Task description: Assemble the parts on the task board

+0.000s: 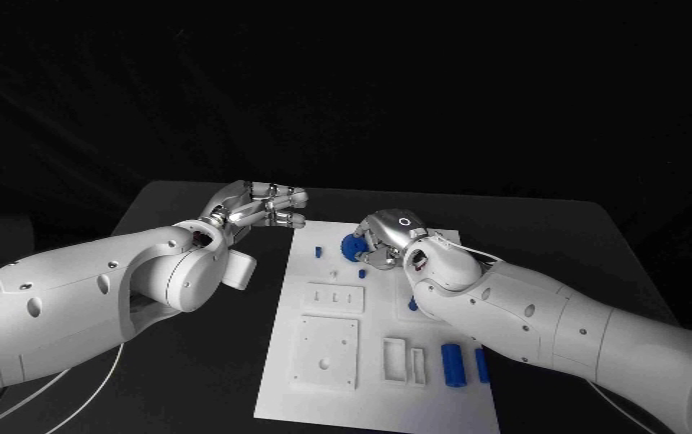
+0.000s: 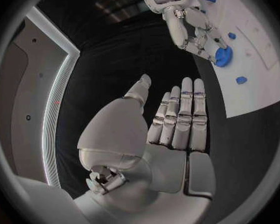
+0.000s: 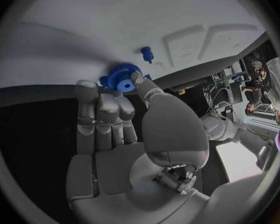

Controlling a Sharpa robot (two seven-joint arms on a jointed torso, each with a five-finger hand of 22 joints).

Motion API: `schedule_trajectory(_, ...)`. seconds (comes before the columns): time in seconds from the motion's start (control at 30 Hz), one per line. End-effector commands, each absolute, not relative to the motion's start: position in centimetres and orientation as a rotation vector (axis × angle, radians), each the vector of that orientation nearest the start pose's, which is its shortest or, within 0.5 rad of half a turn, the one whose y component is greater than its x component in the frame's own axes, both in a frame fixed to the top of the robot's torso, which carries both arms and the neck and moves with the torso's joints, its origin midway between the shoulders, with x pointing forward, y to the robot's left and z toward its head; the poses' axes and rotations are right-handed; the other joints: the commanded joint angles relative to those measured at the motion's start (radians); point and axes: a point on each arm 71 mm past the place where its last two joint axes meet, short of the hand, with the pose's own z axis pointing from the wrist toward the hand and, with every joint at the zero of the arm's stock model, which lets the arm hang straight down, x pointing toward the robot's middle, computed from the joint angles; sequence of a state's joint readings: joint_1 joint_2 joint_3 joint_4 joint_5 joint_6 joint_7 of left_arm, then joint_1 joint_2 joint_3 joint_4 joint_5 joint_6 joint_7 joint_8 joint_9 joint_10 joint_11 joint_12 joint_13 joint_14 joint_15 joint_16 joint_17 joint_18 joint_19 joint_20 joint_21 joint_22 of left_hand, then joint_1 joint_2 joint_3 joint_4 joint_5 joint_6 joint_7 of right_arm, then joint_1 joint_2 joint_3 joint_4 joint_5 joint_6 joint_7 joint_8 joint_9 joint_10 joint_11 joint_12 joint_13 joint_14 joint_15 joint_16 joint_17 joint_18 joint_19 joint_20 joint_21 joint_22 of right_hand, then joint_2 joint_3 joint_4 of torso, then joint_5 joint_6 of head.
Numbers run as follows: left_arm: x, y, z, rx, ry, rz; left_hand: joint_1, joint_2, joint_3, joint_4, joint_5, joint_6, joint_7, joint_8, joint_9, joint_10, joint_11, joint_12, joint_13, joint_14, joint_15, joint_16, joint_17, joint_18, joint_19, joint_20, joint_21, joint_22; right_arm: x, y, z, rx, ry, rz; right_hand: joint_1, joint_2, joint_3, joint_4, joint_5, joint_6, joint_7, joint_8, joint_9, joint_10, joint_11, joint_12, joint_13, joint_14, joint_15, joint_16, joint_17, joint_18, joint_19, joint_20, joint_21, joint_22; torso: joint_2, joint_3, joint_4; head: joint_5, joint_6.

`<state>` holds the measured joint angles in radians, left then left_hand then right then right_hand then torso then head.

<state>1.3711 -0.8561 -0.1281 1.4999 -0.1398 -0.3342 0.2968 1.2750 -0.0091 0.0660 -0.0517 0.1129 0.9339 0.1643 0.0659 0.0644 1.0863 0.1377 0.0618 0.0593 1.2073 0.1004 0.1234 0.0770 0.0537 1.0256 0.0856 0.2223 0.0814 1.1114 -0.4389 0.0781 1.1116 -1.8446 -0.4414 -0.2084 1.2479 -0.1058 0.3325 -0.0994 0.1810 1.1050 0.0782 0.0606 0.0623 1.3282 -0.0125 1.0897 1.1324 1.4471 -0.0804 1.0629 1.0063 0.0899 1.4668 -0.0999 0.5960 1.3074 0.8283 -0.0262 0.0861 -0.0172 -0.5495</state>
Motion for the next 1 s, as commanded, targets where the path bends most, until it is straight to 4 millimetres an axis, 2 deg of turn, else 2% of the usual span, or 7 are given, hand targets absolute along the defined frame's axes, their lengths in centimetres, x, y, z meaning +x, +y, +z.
schedule_trajectory(0.03,51.03,21.99,-12.87,-0.881,1.480,-1.424,0.002,0.009,-0.001,-0.004,0.005,0.005,0.001,-0.002,0.001,-0.004,0.000,0.000,0.001,-0.001,0.002,0.000,0.000,0.000,-0.006,0.001,0.006,-0.001,54.24,-10.72,-20.29,-0.286,1.419,0.443,0.001,-0.012,0.000,0.006,-0.007,-0.006,0.011,0.001,0.000,-0.004,0.000,-0.006,-0.002,0.001,-0.002,-0.006,-0.001,-0.009,0.049,-0.004,0.003,0.017,0.000,-0.0001,-0.0011,0.001,-0.002)
schedule_trajectory(0.37,51.06,21.99,-12.80,-0.879,1.479,-1.423,0.002,0.009,-0.001,-0.004,0.005,0.005,0.001,-0.002,0.001,-0.004,0.000,0.000,0.001,-0.001,0.002,0.000,0.000,0.000,-0.006,0.001,0.006,-0.001,54.26,-10.57,-20.50,-0.280,1.449,0.459,-0.007,-0.019,-0.021,0.022,-0.004,-0.064,0.012,0.001,0.000,-0.004,-0.002,-0.009,-0.006,0.000,-0.003,-0.008,-0.004,-0.009,0.049,-0.004,0.004,0.016,0.000,0.0005,-0.0016,0.003,-0.002)
schedule_trajectory(0.43,51.06,22.01,-12.77,-0.878,1.478,-1.422,0.000,0.009,-0.001,-0.002,0.003,0.004,0.001,-0.002,0.001,-0.004,0.000,0.000,0.001,-0.001,0.002,0.000,0.000,0.000,-0.006,0.002,0.006,-0.001,54.27,-10.56,-20.56,-0.276,1.459,0.465,-0.050,-0.013,-0.053,0.072,-0.101,-0.078,0.008,0.001,0.000,-0.005,-0.004,-0.013,-0.009,0.000,-0.006,-0.010,-0.004,-0.009,0.048,-0.006,0.001,0.014,0.000,0.0011,-0.0023,0.003,0.000)
schedule_trajectory(0.47,51.07,22.01,-12.75,-0.878,1.478,-1.421,0.000,0.009,-0.001,-0.002,0.003,0.004,0.001,-0.002,0.001,-0.004,0.000,0.000,0.001,-0.001,0.002,0.000,0.000,0.000,-0.006,0.002,0.006,-0.001,54.28,-10.56,-20.59,-0.275,1.463,0.467,-0.052,-0.016,-0.060,0.090,-0.117,-0.080,0.007,0.002,0.000,-0.005,-0.006,-0.013,-0.010,0.000,-0.006,-0.011,-0.005,-0.010,0.048,-0.007,0.000,0.014,0.000,0.0014,-0.0025,0.003,-0.001)
schedule_trajectory(0.63,51.07,21.98,-12.70,-0.874,1.475,-1.421,0.000,0.009,-0.001,-0.002,0.003,0.004,0.001,-0.002,0.001,-0.004,0.000,0.000,0.001,-0.001,0.002,0.000,0.000,0.000,-0.006,0.002,0.006,-0.001,54.28,-10.50,-20.77,-0.278,1.490,0.476,-0.054,-0.017,-0.086,0.157,-0.116,-0.097,0.007,0.001,0.000,-0.006,-0.006,-0.016,-0.011,0.000,-0.008,-0.011,-0.003,-0.012,0.049,-0.009,-0.001,0.012,0.001,0.0017,-0.0023,0.004,-0.002)
schedule_trajectory(0.73,51.08,21.99,-12.66,-0.871,1.469,-1.420,0.005,0.013,0.001,0.000,0.000,0.010,0.000,-0.001,0.001,-0.003,0.000,0.000,0.001,-0.001,0.001,0.000,0.000,0.000,-0.006,0.001,0.006,-0.001,54.27,-10.47,-20.90,-0.284,1.509,0.478,-0.048,-0.008,-0.062,0.140,-0.078,-0.097,0.009,0.001,-0.001,-0.009,-0.005,-0.018,-0.012,0.000,-0.008,-0.013,-0.004,-0.012,0.048,-0.010,-0.003,0.011,0.001,0.0018,-0.0016,0.004,-0.002)
schedule_trajectory(1.0,51.11,22.01,-12.64,-0.870,1.466,-1.418,0.008,0.015,-0.001,0.005,-0.001,0.009,0.000,-0.002,0.001,-0.003,0.000,0.000,0.001,-0.001,0.001,0.000,0.000,-0.001,-0.006,0.001,0.007,-0.001,54.26,-10.51,-20.98,-0.286,1.520,0.479,-0.067,0.003,-0.034,0.121,-0.089,-0.083,0.011,0.001,0.000,-0.010,-0.003,-0.018,-0.012,0.000,-0.006,-0.014,-0.003,-0.011,0.048,-0.008,-0.005,0.011,0.000,0.0020,-0.0015,0.004,-0.002)
